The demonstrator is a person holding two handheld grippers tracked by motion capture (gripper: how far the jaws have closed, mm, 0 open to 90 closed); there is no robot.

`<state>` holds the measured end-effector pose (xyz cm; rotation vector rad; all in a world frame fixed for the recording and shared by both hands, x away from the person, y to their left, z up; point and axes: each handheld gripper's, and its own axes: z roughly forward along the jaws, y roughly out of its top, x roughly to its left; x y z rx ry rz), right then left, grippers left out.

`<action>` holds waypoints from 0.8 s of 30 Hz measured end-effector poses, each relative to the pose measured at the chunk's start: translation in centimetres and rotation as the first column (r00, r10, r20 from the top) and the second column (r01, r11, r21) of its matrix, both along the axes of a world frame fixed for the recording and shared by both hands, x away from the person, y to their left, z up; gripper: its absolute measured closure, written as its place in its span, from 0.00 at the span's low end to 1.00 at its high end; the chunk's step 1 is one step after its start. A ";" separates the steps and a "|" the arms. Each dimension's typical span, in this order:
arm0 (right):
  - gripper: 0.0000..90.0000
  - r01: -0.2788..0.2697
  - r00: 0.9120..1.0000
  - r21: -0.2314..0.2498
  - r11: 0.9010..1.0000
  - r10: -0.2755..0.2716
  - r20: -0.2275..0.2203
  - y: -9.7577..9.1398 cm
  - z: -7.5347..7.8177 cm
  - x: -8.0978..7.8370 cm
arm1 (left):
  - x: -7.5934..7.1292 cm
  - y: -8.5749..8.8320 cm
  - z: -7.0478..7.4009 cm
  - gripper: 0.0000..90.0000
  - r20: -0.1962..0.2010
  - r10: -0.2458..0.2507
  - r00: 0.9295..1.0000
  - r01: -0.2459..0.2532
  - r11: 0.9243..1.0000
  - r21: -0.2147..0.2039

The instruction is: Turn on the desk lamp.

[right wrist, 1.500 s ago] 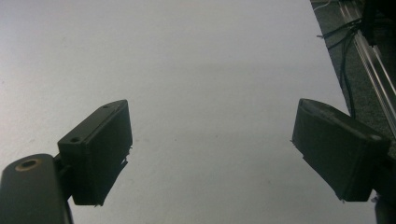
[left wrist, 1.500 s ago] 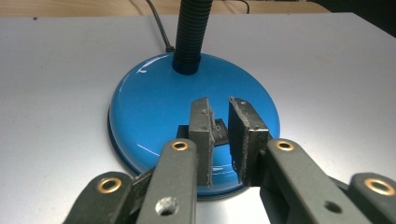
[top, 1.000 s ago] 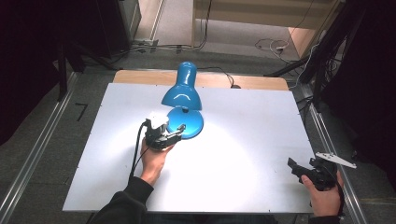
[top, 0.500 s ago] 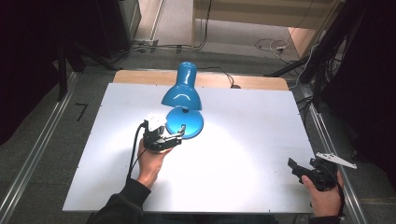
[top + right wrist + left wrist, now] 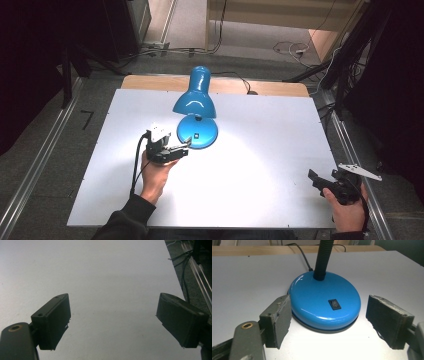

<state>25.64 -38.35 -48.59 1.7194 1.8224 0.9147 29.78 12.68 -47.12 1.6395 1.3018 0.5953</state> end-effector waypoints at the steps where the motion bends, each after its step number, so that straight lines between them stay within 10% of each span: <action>1: 0.12 0.003 1.000 0.003 1.000 -0.003 -0.003 0.0 0.0 0.0 | -0.1 0.1 0.0 0.23 -0.001 0.002 1.000 -0.002 1.000 -0.001; 24: 0.12 0.003 1.000 0.005 1.000 -0.003 -0.005 0.0 0.0 0.0 | -2.0 2.3 -0.1 0.17 -0.001 0.041 0.999 -0.041 0.999 0.021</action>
